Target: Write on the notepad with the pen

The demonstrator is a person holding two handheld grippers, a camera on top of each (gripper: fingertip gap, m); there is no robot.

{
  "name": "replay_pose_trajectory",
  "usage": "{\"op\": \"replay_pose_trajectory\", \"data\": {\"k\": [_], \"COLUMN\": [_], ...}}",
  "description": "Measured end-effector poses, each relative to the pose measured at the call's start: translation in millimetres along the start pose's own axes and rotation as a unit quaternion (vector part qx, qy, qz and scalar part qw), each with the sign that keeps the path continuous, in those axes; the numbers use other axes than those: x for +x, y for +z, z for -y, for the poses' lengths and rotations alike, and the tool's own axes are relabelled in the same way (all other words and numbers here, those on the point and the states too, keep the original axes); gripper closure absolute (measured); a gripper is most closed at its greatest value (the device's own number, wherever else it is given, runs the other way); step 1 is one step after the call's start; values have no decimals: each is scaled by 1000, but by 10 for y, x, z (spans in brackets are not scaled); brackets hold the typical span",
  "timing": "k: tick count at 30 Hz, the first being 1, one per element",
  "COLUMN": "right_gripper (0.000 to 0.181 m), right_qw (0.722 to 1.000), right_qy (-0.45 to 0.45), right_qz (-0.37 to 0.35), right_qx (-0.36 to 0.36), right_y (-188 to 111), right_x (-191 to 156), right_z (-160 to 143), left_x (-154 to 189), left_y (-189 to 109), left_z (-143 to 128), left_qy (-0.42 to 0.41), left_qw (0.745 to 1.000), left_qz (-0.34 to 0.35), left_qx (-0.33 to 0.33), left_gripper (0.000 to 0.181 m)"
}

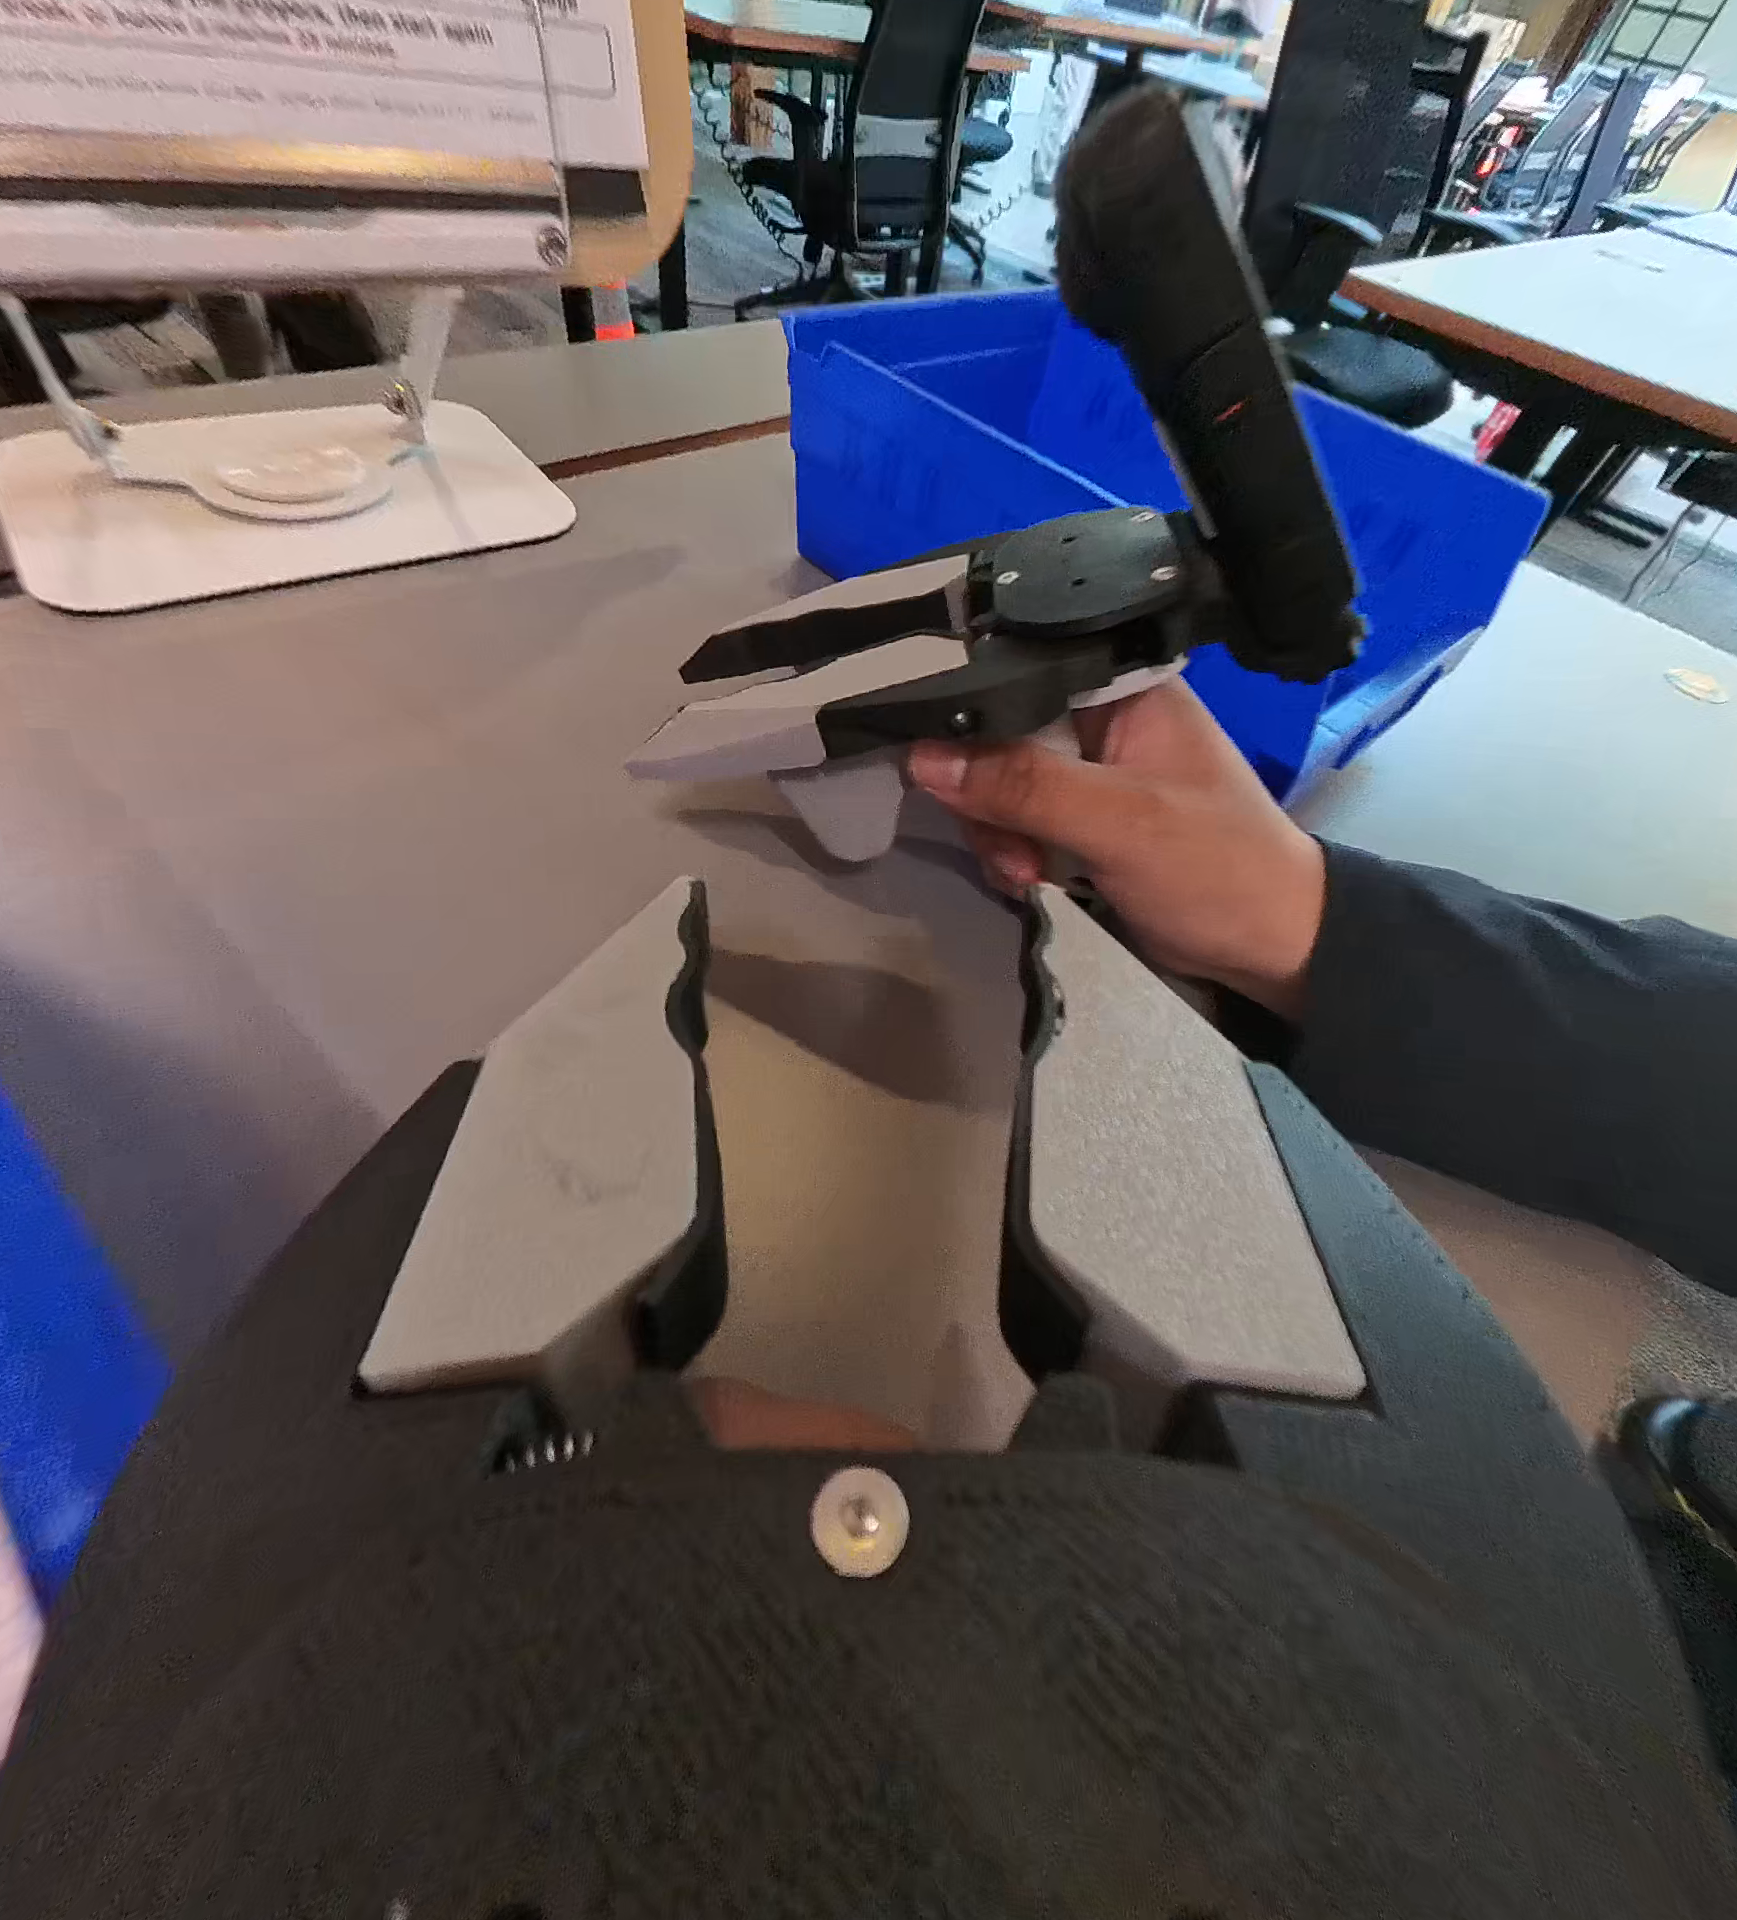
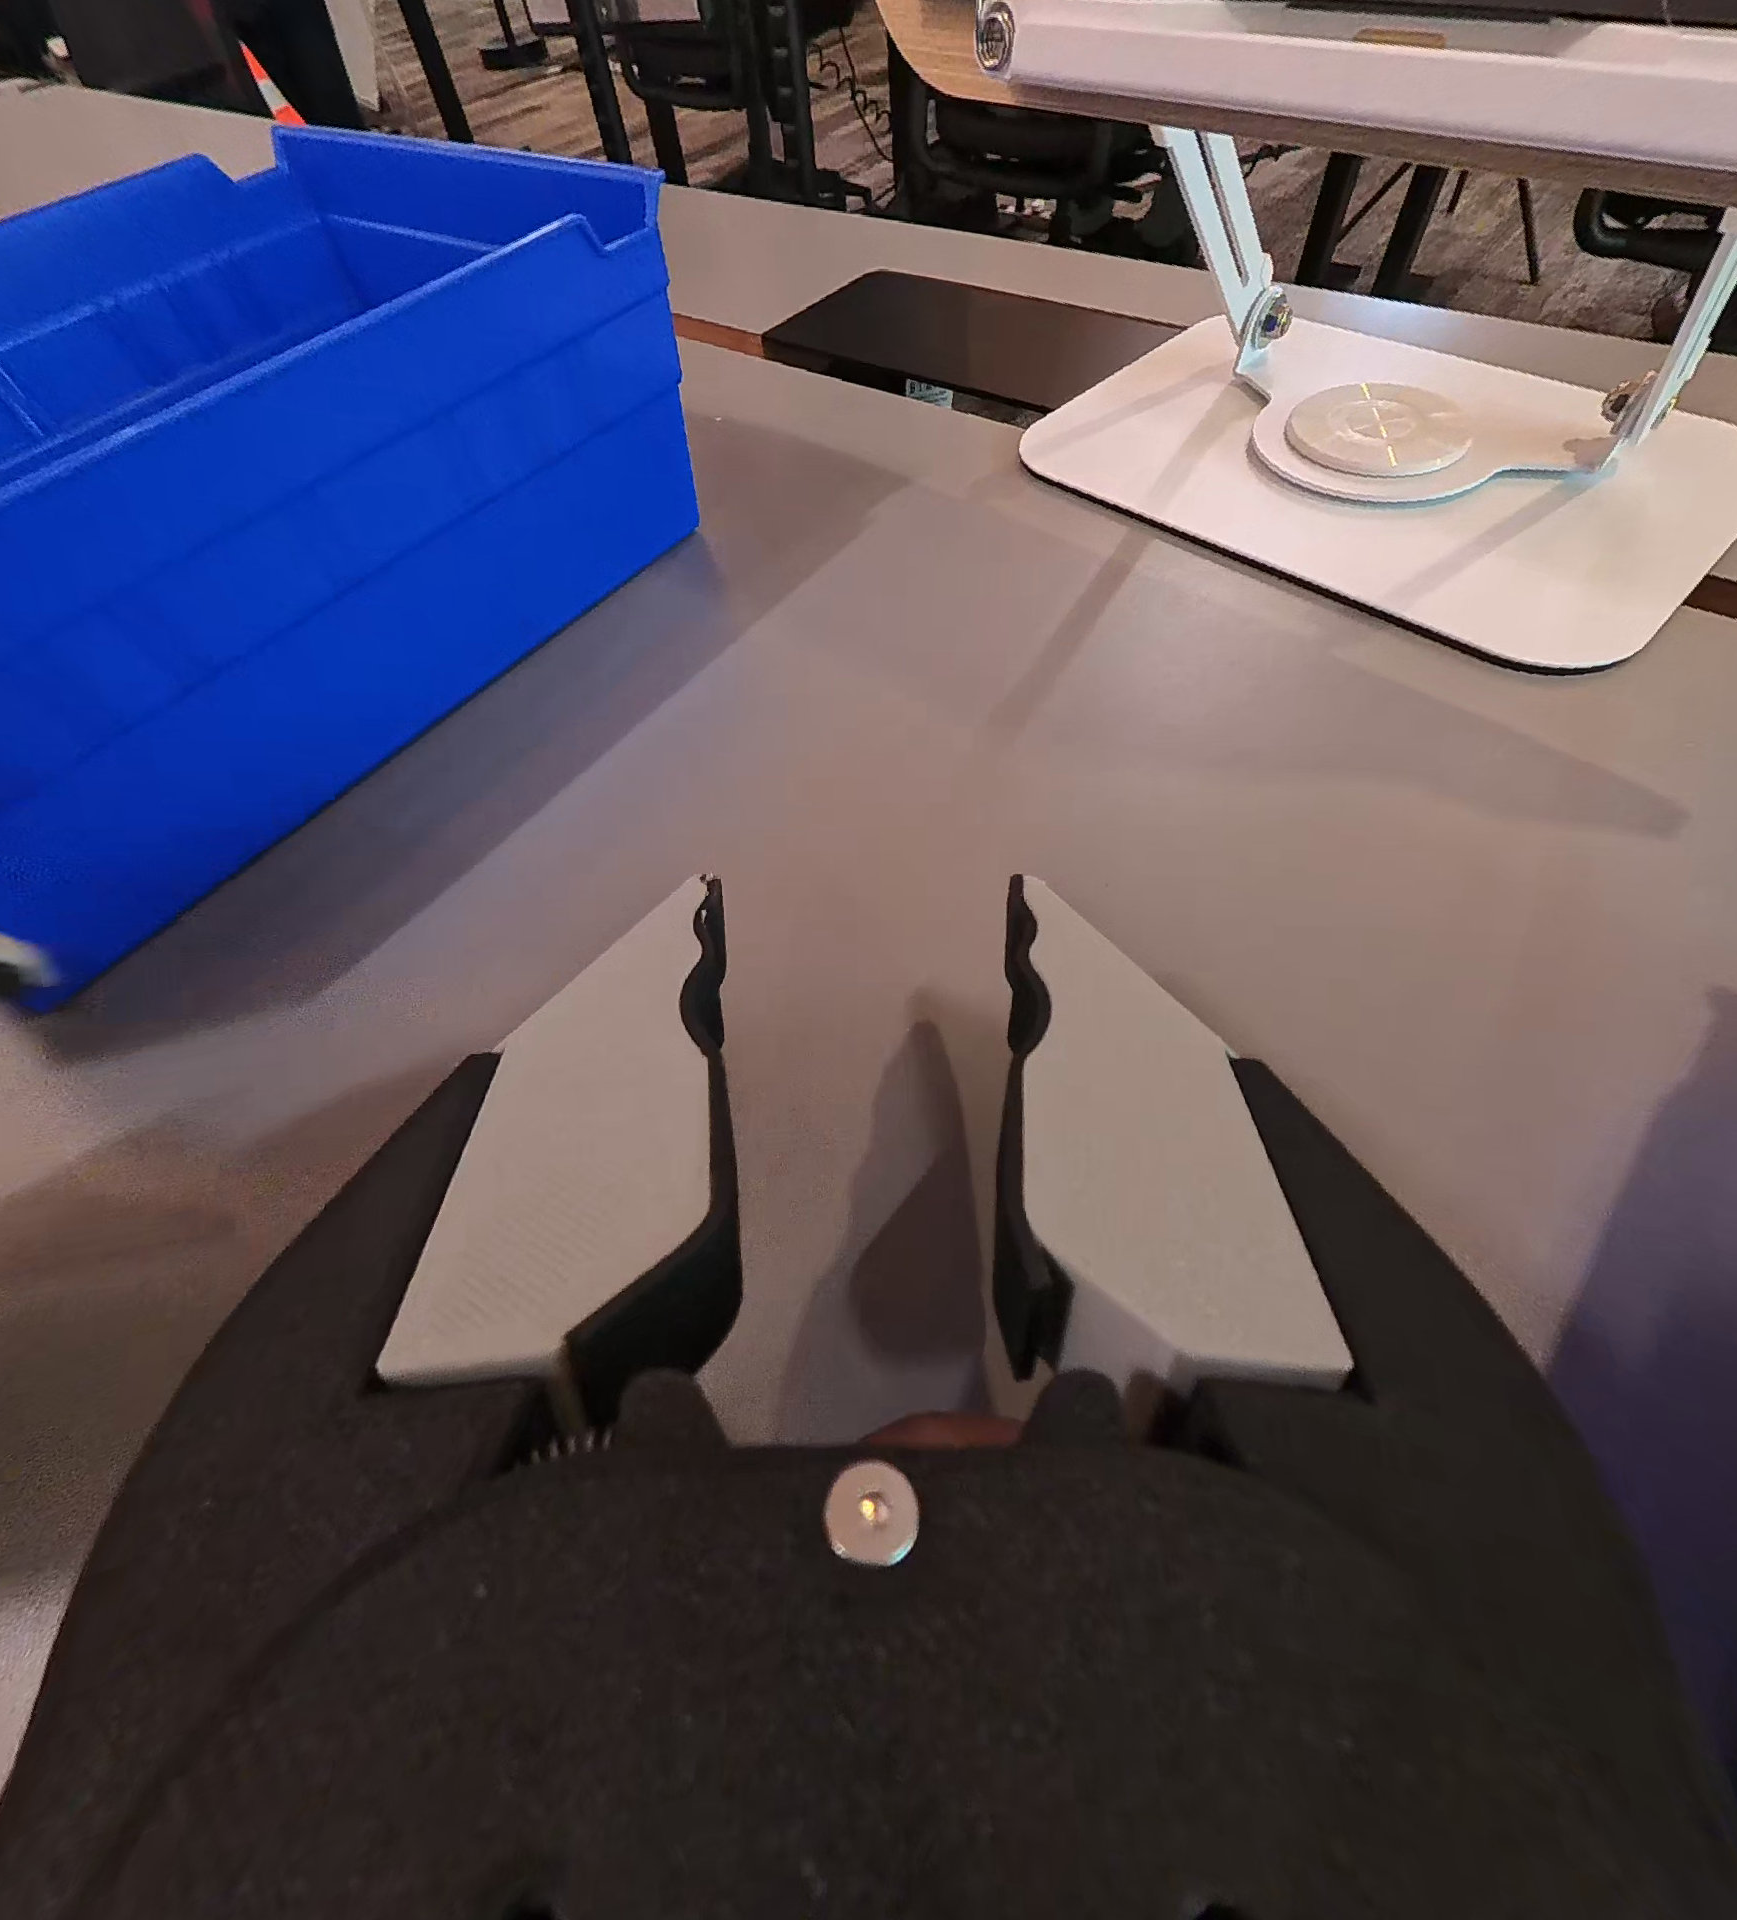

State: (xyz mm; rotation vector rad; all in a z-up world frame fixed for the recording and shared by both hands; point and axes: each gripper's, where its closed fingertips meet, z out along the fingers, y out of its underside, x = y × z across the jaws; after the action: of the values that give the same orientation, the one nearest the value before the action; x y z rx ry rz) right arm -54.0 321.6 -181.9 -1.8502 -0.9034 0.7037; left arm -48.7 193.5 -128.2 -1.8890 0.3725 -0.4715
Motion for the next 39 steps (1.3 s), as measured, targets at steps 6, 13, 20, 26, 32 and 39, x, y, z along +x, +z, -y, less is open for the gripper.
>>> {"op": "replay_pose_trajectory", "data": {"k": [6, 13, 20, 26, 32, 39], "right_gripper": [130, 130, 130, 130, 130, 130], "right_qw": [1000, 1000, 1000, 1000, 1000, 1000], "right_qy": [-3, 1, 14, 19, 13, 18], "right_qz": [0, 1, -2, 1, 0, 4], "right_qx": [1, 1, 3, 0, -1, 0], "right_y": [-4, -14, -51, -41, -44, -45], "right_x": [-8, -5, 48, 59, 43, 44], "right_z": [3, -3, -10, -17, -19, -16], "left_x": [-553, -1853, -1976, -2117, -2455, -2784], "left_y": [-829, -1004, -509, -405, -474, -746], "left_z": [470, 89, -648, -879, -852, -783], "left_qy": [-12, -52, -56, -15, -48, -55], "left_qw": [995, 967, 937, 910, 910, 920], "left_qz": [86, 227, 196, 210, 217, 226], "left_qx": [57, -99, -283, -357, -349, -314], "left_gripper": [122, 120, 116, 122, 121, 172]}}
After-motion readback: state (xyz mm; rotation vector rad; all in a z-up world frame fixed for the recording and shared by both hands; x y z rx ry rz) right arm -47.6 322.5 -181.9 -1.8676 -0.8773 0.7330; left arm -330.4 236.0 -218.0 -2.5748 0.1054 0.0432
